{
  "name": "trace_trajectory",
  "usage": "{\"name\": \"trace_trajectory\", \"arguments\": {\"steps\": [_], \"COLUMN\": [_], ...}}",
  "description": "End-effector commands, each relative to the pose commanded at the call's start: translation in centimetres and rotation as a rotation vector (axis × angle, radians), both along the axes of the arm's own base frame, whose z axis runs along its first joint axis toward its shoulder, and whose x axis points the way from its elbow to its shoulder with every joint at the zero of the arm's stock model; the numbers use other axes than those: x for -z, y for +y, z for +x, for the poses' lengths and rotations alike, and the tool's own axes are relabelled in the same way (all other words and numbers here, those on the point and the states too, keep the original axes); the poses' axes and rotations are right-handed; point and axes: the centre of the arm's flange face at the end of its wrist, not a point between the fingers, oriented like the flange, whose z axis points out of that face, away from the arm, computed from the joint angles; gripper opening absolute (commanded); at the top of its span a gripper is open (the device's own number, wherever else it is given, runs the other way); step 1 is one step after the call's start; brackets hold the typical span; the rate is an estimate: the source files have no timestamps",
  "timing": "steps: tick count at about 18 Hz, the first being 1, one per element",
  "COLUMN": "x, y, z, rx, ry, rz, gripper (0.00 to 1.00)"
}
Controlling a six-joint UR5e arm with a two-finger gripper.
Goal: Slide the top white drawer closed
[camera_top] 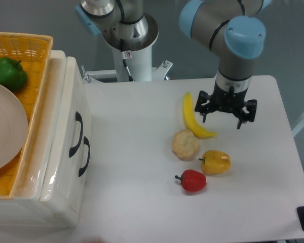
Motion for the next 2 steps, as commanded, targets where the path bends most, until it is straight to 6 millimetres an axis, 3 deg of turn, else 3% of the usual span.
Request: {"name": "trace_trajectory", "arguments": {"steps": [2], "x": [-0.71], "y": [-1.54], "z": [-0.33], "rx": [0.015], "ry": [0.007], "rz": [0.004], "gripper": [1.0]}}
